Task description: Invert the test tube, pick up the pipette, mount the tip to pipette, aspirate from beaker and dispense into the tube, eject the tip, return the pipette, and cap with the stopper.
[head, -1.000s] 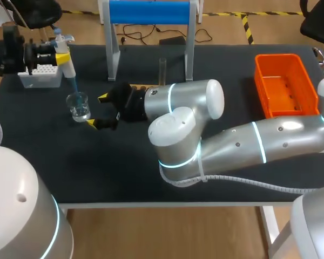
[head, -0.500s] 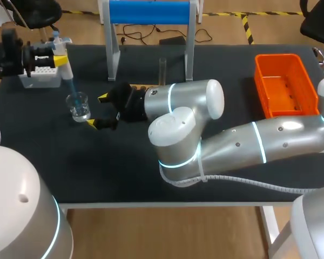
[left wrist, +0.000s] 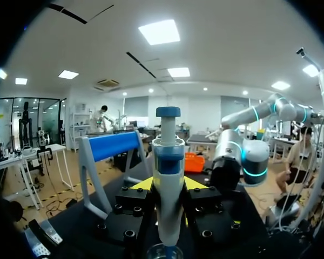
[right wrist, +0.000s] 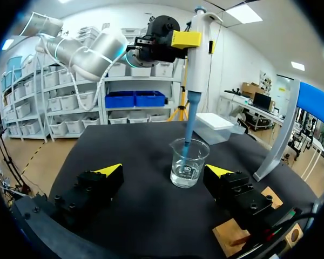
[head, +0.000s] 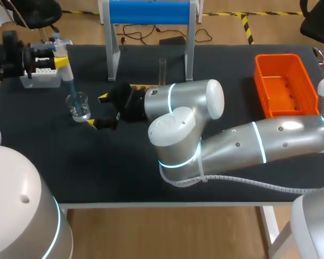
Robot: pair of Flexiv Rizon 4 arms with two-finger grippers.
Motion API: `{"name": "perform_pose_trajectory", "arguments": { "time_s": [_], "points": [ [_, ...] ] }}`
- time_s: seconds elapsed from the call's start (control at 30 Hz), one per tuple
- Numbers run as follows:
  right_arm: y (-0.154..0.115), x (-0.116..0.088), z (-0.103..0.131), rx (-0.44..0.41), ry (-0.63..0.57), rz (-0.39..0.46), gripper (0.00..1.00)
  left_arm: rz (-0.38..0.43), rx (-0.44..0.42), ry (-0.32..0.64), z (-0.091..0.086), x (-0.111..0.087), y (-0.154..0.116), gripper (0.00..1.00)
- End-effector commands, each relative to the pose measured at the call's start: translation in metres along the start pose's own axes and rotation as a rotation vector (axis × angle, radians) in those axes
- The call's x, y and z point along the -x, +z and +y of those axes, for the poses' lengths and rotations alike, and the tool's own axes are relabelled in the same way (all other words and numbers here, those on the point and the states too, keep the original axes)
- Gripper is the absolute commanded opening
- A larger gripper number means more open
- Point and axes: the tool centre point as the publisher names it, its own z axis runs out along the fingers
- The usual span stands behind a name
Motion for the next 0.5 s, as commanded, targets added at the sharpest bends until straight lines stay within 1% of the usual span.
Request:
{"name": "perform_pose_trajectory", "arguments": {
  "time_s": [0.03,0.5],
  "points": [
    [0.0030,-0.0010,-0.0003,0.001,0.000,-0.004,1.00,-0.006,0.001,0.000,-0.0002,-0.0001,0.0014,0.00],
    [0.0030,-0.0010,-0.0003,0.001,0.000,-0.004,1.00,0.001,0.038,0.001,0.0004,0.0003,0.0056,0.00]
  ]
}}
